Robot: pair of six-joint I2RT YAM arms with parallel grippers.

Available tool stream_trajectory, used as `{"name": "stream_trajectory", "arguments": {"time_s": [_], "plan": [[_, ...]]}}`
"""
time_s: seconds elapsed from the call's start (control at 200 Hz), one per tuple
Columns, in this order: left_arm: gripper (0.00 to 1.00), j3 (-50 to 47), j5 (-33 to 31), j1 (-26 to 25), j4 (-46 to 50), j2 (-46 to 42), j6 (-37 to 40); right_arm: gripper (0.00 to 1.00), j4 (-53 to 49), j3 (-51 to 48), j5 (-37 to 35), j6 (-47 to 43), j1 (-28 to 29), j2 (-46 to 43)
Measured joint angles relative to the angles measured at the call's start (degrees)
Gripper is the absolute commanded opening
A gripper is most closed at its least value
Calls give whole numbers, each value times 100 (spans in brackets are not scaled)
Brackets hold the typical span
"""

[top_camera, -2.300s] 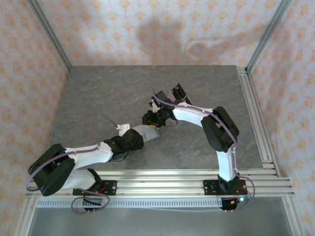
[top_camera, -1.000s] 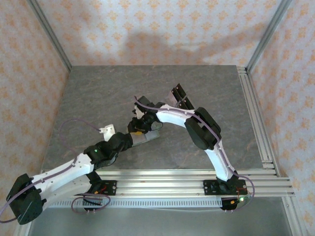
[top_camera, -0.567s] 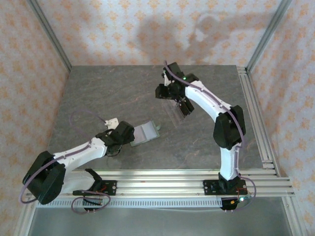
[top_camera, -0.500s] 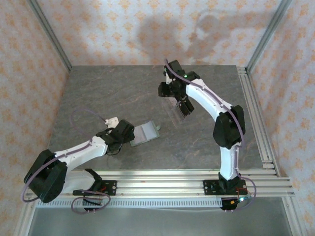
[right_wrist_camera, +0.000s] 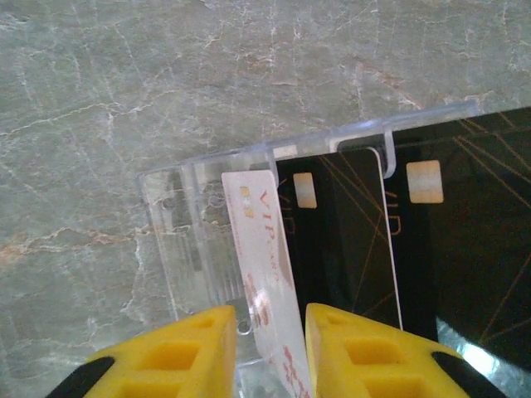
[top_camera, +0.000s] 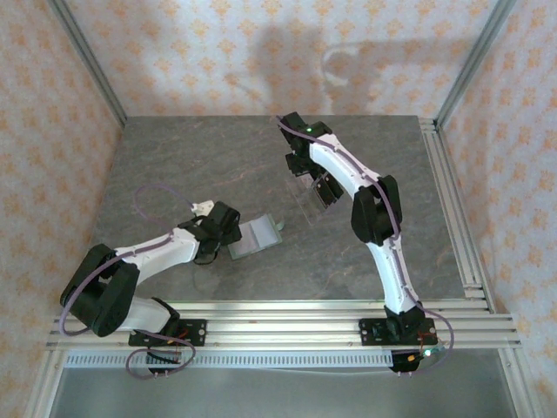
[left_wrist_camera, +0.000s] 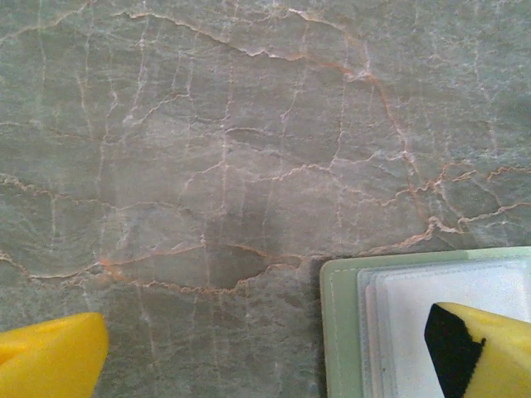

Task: Put the credit cards into the card holder
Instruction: Pick up the credit card from the storage box.

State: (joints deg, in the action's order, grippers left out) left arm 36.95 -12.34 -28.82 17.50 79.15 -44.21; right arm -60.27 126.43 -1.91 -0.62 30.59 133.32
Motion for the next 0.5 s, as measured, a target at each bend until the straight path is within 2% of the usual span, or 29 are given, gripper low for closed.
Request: {"name": "stream_trajectory", "arguments": {"time_s": [0.255,0.5], "plan": [[100,55,39,0,-55,11,79,27,-90,87,-92,-63,0,155],[100,55,59,0,-61,26,81,15,-87,79,-4,-74,0,166]]}}
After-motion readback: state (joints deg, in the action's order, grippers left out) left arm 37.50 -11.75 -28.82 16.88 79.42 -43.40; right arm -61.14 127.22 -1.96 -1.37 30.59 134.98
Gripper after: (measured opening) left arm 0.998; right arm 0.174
